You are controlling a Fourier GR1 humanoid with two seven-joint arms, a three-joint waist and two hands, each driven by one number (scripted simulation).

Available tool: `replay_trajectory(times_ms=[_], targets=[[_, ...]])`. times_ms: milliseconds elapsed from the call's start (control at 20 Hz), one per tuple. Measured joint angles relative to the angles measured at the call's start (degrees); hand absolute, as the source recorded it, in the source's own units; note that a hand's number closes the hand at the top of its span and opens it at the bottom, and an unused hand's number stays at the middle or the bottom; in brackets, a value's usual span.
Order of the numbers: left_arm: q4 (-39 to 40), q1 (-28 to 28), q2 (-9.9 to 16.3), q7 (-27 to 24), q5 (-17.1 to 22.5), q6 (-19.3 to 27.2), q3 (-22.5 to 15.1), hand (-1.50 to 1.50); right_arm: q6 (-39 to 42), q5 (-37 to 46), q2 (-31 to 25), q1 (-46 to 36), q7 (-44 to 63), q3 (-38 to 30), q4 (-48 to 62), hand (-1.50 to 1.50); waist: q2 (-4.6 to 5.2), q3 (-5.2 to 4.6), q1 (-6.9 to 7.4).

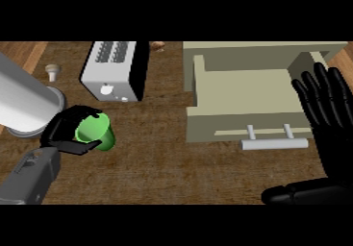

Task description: Pick up the cup, place it into the drawer and close the drawer

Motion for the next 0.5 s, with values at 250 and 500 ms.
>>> replay_trajectory(times_ms=[250, 500], targets=[[-1.5, 1.0, -1.5, -2.9, 0.9, 2.5, 0.3, 1.5, -0.2, -1.1, -0.7, -0.6, 1.6, -1.2, -0.8, -1.5, -0.08, -0.12, 0.31], [-4.0, 5.2, -5.5, -8.0, 4.8, 12.5, 4.9, 1.5, -0.4, -0.6, -1.1, -0.9, 1.4, -1.9, -0.2, -1.5, -0.51, 0.06, 1.58]])
